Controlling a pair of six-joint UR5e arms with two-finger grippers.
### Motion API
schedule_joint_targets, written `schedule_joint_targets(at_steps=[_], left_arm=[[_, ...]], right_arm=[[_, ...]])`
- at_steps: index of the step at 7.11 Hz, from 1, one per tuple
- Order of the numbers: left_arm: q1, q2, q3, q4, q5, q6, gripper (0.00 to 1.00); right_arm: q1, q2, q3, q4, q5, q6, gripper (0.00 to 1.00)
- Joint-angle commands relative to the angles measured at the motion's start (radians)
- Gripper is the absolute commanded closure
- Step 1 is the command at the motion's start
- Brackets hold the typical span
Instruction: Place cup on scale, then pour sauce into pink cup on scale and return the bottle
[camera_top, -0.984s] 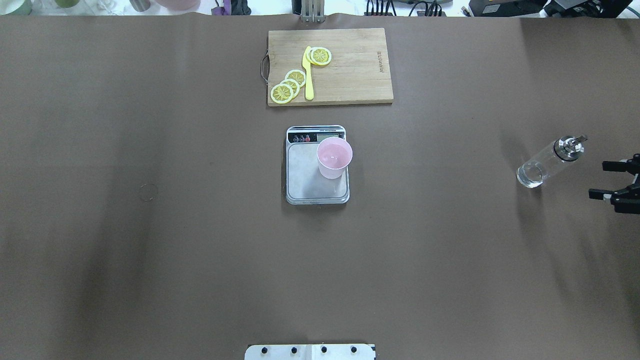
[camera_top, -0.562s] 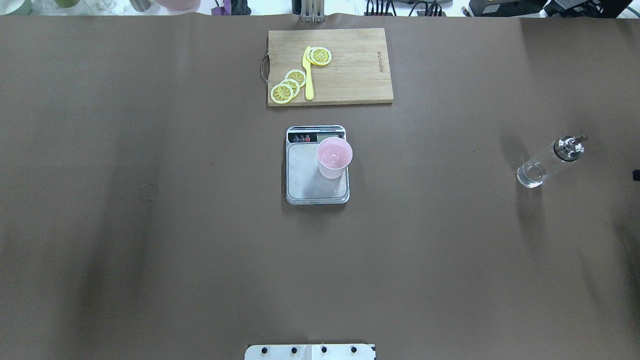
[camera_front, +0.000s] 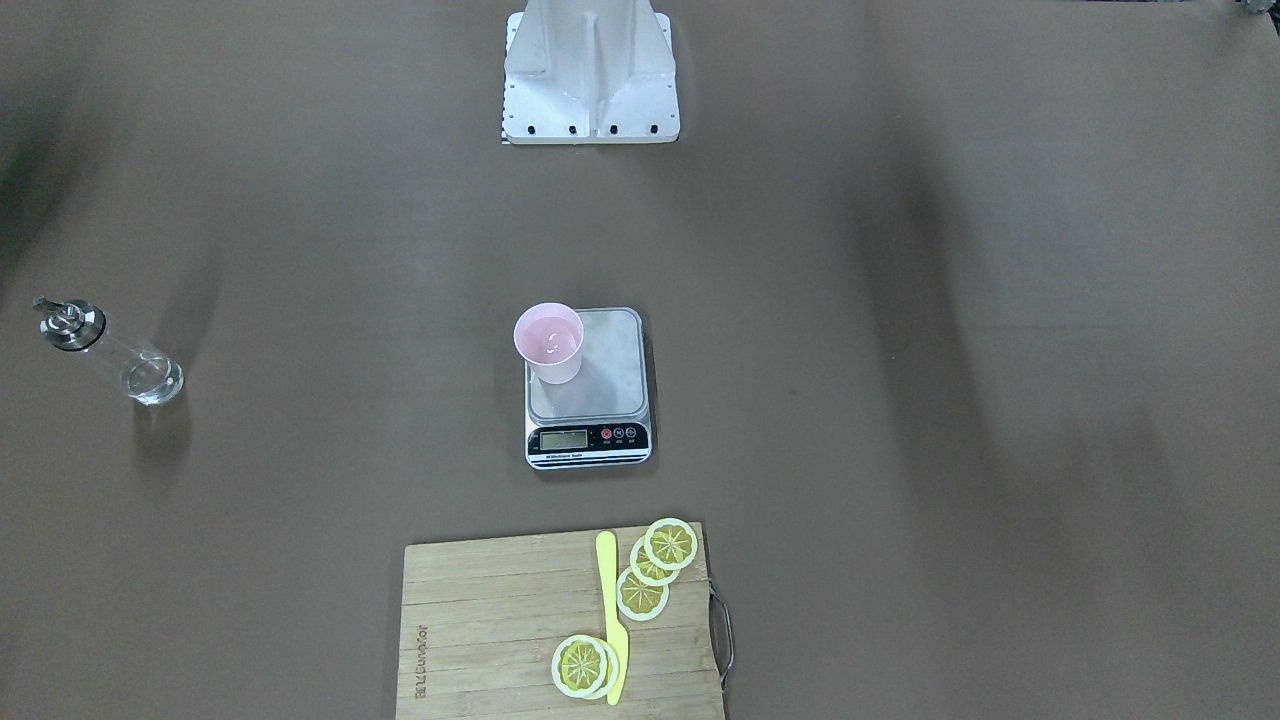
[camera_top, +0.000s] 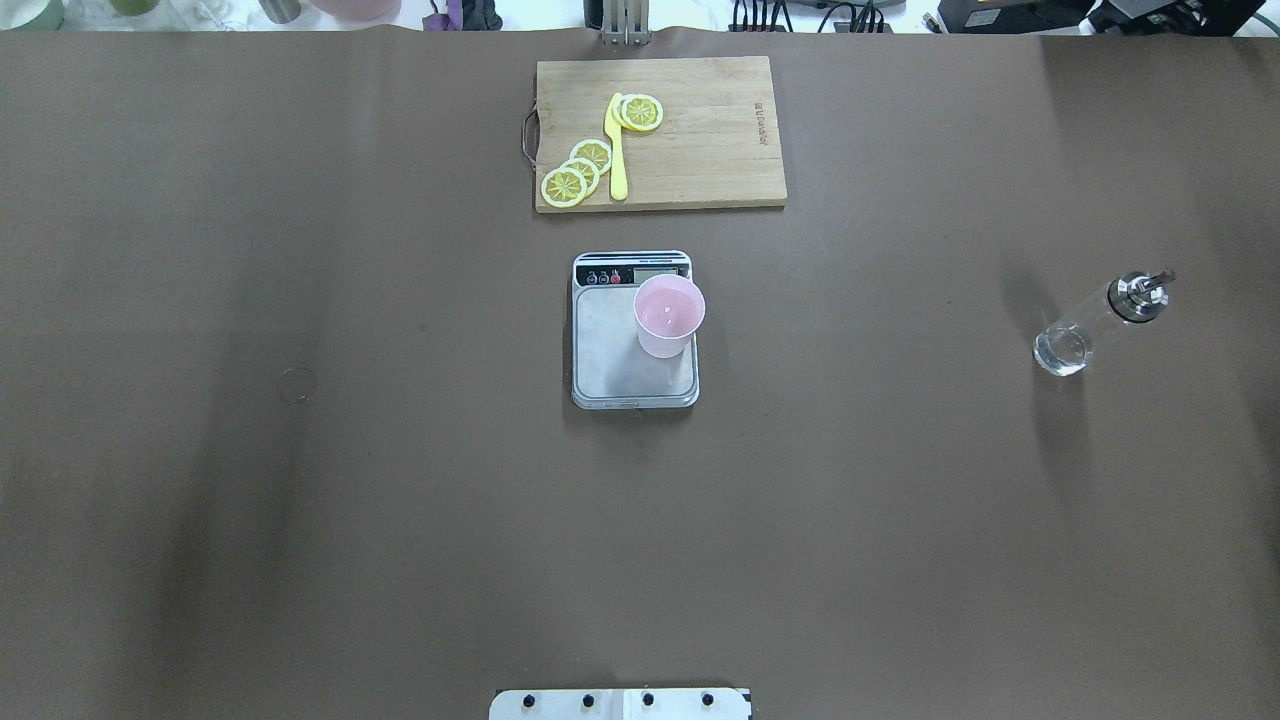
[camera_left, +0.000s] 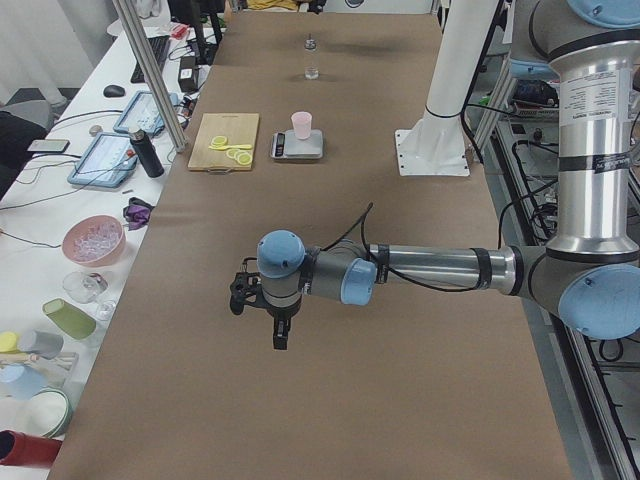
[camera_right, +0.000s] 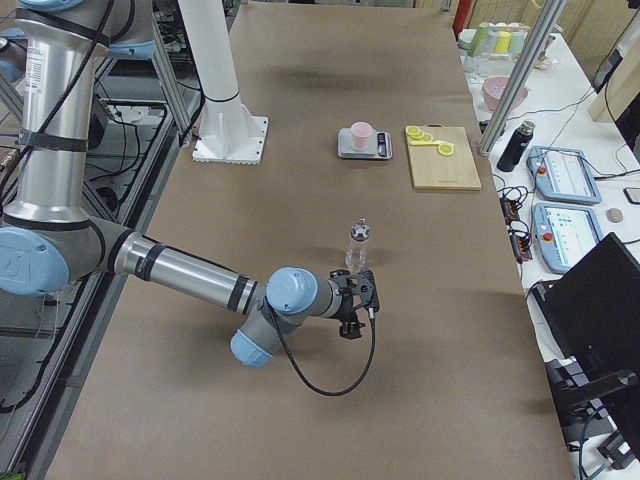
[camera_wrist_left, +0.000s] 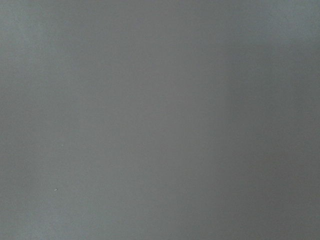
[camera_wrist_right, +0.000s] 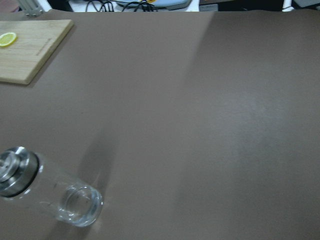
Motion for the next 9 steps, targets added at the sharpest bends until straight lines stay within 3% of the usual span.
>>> schedule_joint_targets(at_steps=[1,3,6,9], left_arm=[[0.001,-0.001,-0.002,0.0,-0.001,-0.003,0.01],[0.0,0.0,-0.002,0.0,-0.001,-0.006,0.01],[0.0,0.0,-0.003,0.0,-0.001,-0.007,0.01],[0.0,0.0,-0.002,0.0,-0.001,-0.007,0.01]], right_arm=[[0.015,0.04,0.0,-0.203,-0.01,-0.005,0.0],[0.016,0.069,0.027,-0.405,-0.093,-0.129,0.0],[0.097,0.092,0.324,-0.977,-0.185,-0.379,0.0],[0.105,-0.005,0.429,-0.992,-0.214,-0.395,0.0]])
